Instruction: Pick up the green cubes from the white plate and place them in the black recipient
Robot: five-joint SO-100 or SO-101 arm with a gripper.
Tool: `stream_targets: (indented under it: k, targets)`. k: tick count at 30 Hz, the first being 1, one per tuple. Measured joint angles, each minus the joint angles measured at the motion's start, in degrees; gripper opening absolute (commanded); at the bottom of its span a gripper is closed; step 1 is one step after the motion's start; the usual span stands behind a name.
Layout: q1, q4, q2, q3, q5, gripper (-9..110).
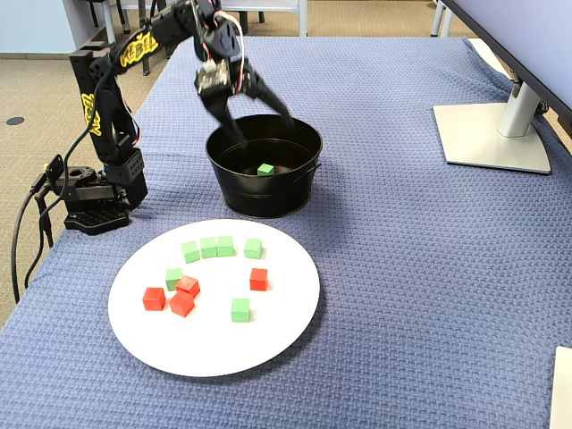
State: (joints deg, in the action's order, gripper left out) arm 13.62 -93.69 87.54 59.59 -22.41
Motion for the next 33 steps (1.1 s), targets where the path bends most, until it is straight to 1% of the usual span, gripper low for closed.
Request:
stream_targets:
  k: [4, 9, 14, 17, 27, 33]
  targets:
    - [8.96, 0.0, -9.4, -6.33, -8.61, 35]
    - [16.96, 2.9, -19.25, -11.78, -18.72, 34]
    - [23.64, 5.1, -28.56, -19.07, -25.75, 33]
    - [27.16, 6.15, -35.07, -23.73, -29.36, 29]
    - [30.94, 10.55, -47.55, -30.15, -38.23, 28]
    - [31.03, 12.13, -49.75, -30.5, -38.41, 26]
